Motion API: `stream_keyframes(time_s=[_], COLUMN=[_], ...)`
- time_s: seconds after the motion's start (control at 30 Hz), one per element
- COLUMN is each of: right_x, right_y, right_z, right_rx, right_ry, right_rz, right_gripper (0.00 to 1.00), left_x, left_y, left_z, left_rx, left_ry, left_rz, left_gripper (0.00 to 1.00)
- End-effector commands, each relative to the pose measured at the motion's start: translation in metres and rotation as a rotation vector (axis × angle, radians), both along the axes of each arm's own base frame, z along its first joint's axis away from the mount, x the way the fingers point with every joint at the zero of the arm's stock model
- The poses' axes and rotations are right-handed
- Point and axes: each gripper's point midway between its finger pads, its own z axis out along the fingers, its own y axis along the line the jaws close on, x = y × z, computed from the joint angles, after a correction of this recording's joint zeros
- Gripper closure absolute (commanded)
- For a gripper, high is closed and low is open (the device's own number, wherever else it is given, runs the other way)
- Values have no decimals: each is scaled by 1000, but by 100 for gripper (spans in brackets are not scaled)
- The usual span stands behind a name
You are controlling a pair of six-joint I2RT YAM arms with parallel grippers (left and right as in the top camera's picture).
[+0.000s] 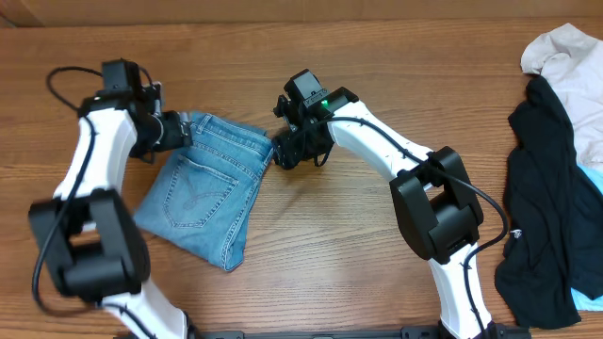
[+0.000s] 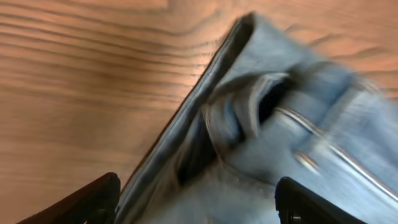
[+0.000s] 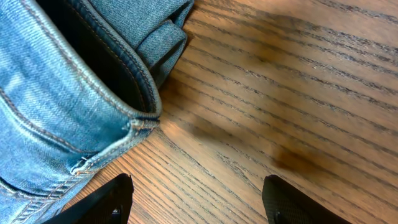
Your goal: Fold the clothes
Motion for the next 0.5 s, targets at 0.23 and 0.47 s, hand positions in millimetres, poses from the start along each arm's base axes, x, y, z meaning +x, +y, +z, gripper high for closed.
stream_keyframes(time_s=[0.23,0.47], right_x=[0,-1], right_y=[-1,-2], right_z=[-3,-3], right_rx=[-8,-11], right_ry=[3,7], right_rz=[-7,-7], right_gripper=[30,30], left_x=[-21,-29], left_y=[-42,-45], left_z=[-85,-97], left_rx=[-248,-275], left_ry=[184,224], left_rz=[-124,-141], left_gripper=[35,96])
